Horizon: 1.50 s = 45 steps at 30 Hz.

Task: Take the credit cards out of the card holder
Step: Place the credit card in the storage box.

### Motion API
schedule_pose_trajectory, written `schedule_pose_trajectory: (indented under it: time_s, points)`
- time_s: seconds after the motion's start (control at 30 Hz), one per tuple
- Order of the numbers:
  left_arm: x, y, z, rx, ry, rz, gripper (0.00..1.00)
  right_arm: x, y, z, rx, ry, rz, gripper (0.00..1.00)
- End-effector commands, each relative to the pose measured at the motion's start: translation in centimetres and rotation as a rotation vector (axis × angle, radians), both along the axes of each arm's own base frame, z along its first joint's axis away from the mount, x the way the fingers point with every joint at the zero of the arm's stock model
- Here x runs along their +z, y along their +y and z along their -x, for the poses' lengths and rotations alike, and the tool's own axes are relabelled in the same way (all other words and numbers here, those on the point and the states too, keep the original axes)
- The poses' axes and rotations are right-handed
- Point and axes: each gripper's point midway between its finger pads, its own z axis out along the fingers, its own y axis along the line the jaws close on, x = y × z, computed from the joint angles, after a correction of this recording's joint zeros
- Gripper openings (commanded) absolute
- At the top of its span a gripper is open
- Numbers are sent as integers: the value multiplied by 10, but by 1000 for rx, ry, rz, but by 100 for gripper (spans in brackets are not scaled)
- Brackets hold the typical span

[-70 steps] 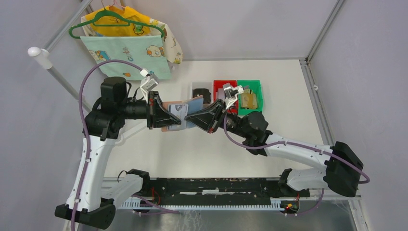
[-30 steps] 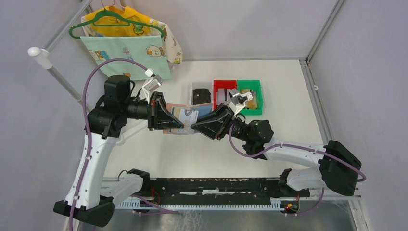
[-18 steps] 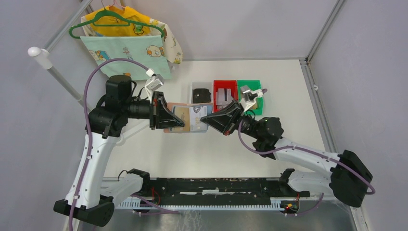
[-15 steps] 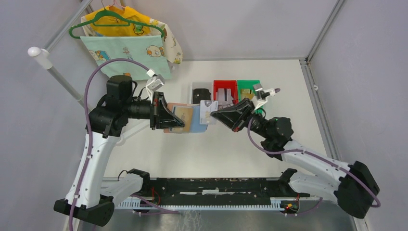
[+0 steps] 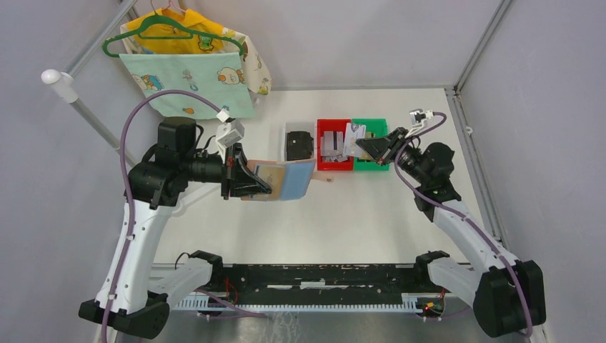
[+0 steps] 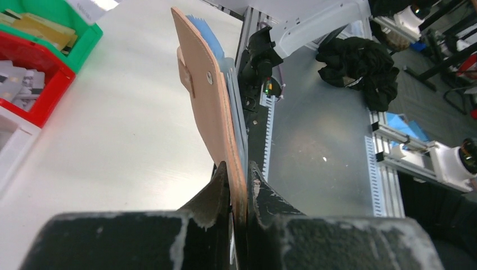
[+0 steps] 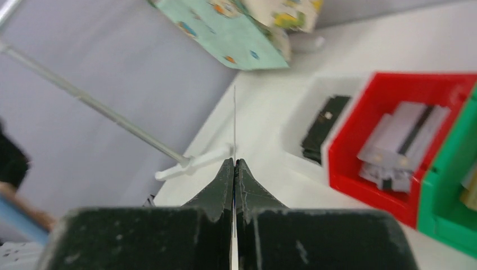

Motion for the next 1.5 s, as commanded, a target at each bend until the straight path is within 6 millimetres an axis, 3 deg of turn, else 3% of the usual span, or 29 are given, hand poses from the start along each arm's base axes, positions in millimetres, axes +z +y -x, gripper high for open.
schedule_pose_trajectory:
  time_s: [0.0,0.17,0.4,0.53,0.73,0.9,0.97,1.1,1.2,1.3,1.47]
  points:
    - [14,2,15,-70,-195,39,2,-35,-9,-32,-43,87,141,0]
    - [9,6,14,-54,-264,16,2,-78,-8,-76,-70,191,245,0]
    - [0,8,20,-87,-321,7,2,-107,10,-123,-70,258,295,0]
    - [-6,12,22,-105,-422,-19,2,-127,29,-141,-58,298,346,0]
    - [-8,15,19,-113,-540,-43,2,-161,36,-164,-123,344,429,0]
    - [-19,21,15,-133,-687,-105,2,-168,55,-174,-102,323,497,0]
    - [-22,24,12,-136,-743,-129,2,-165,56,-176,-111,316,504,4]
    - [-29,28,8,-140,-834,-170,2,-152,47,-179,-163,301,528,34]
    - [-31,29,6,-138,-830,-176,2,-130,41,-176,-208,264,540,53]
    - [-30,28,7,-143,-837,-172,2,-98,37,-167,-221,202,520,64]
    - [-34,30,4,-148,-869,-191,2,-27,34,-133,-188,33,464,72]
